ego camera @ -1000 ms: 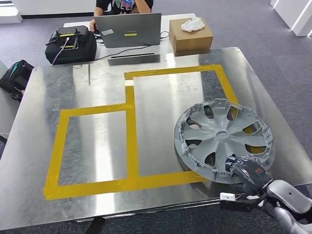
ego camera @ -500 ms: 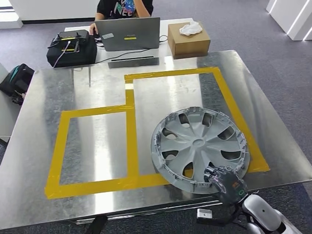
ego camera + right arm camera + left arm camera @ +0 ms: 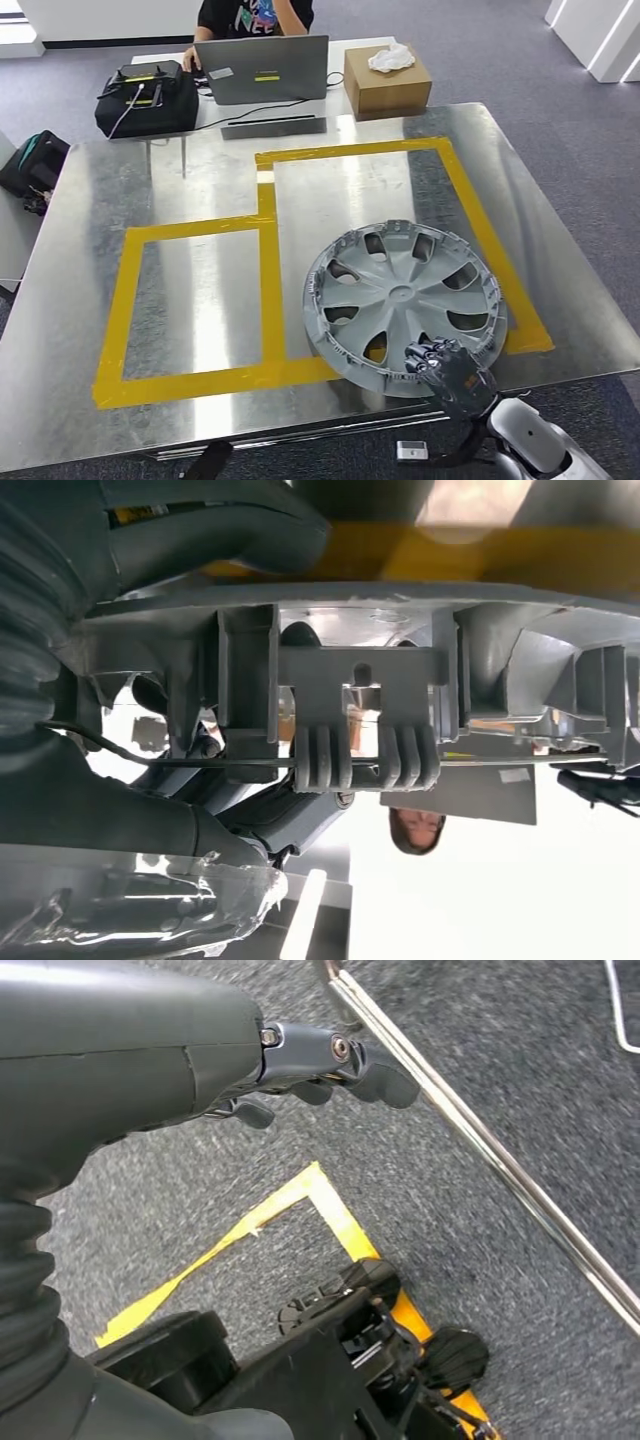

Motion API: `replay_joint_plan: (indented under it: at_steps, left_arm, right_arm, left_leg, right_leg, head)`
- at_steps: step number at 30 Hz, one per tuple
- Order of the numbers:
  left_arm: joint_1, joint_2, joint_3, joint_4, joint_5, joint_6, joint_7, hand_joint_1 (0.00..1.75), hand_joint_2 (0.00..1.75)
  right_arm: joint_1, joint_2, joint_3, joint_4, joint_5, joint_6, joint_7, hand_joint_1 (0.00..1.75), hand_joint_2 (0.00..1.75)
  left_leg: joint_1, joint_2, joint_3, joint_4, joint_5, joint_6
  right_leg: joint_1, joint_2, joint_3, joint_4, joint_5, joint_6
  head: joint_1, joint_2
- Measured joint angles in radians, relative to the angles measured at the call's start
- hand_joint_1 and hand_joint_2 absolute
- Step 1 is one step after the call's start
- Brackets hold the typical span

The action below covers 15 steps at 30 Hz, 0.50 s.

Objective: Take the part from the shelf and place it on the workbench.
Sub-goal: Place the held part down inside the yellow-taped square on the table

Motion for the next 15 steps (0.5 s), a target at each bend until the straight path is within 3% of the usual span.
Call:
replay_joint_plan:
  at_steps: [7, 15]
  left_arm:
    - [-0.006, 0.002, -0.04, 0.0, -0.008, -0.013, 0.008, 0.0, 1.75]
    - [-0.005, 0.009, -0.06, 0.0, -0.005, -0.013, 0.012, 0.0, 1.75]
  right_arm:
    - [-0.103, 0.011, 0.013, 0.095, 0.0, 0.065, 0.016, 1.75, 1.75]
    - [-0.169, 0.01, -0.002, 0.19, 0.002, 0.068, 0.039, 1.75, 1.75]
  left_leg:
    - [-0.001, 0.0, 0.0, 0.0, 0.001, 0.0]
    - [-0.001, 0.0, 0.0, 0.0, 0.001, 0.0]
  right_leg:
    - [0.0, 0.0, 0.0, 0.0, 0.001, 0.001]
    - [0.0, 0.0, 0.0, 0.0, 0.001, 0.001]
  head:
    - [0.0, 0.0]
    - [0.0, 0.0]
